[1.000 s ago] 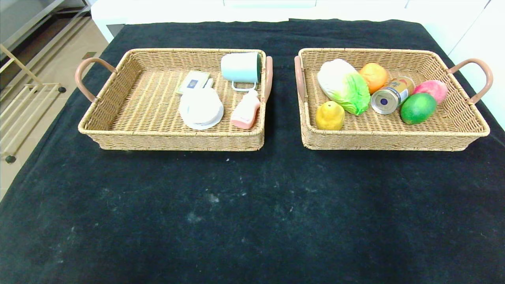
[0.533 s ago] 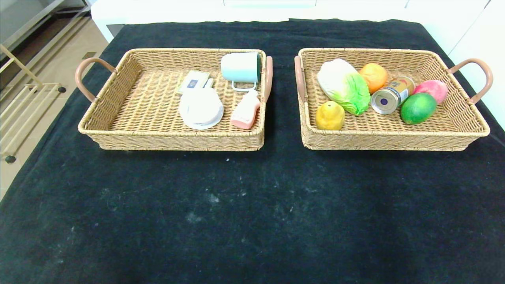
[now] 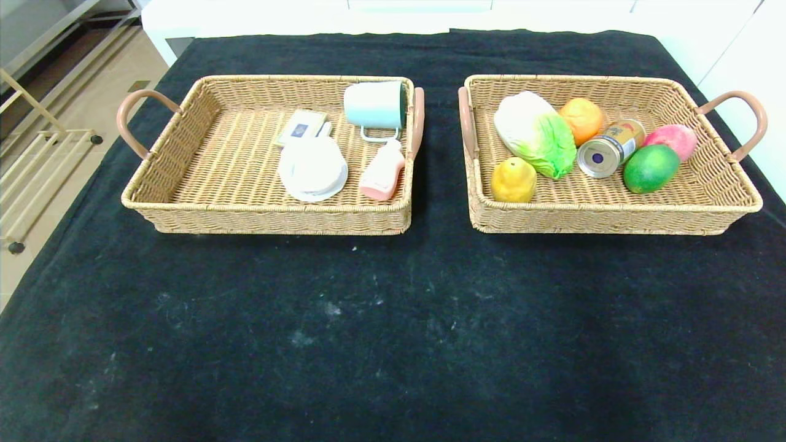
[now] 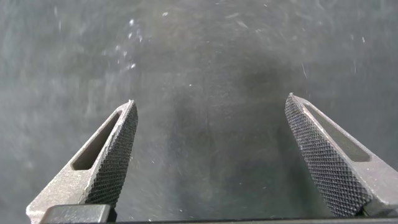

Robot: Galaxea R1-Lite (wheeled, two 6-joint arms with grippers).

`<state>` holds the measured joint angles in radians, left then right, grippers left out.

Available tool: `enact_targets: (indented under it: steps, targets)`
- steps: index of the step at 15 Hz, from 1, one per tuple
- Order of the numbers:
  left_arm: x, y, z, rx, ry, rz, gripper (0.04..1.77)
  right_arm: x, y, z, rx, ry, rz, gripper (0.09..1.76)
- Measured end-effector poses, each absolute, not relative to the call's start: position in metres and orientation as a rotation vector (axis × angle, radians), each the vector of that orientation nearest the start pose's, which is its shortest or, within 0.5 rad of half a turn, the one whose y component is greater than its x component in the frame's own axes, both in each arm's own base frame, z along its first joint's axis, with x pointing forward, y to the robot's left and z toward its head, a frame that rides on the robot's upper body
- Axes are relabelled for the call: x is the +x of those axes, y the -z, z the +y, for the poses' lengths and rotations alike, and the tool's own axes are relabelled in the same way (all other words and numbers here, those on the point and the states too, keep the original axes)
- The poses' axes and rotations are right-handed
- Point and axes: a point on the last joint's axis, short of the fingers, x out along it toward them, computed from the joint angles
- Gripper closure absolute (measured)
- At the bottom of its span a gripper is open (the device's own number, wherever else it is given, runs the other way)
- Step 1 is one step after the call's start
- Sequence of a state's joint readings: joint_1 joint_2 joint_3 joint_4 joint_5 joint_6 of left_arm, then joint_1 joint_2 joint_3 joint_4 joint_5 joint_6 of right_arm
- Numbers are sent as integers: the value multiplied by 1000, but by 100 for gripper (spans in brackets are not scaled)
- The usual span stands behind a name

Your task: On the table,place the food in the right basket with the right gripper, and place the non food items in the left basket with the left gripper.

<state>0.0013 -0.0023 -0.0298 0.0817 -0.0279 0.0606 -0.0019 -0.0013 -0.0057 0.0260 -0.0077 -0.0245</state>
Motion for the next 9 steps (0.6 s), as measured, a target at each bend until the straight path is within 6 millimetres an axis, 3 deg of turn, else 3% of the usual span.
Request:
enact_targets:
  steps: [9]
  targets:
    - [-25,-76,0,-3,-4,45,9,-23,-76,0,-27,6,-4,15]
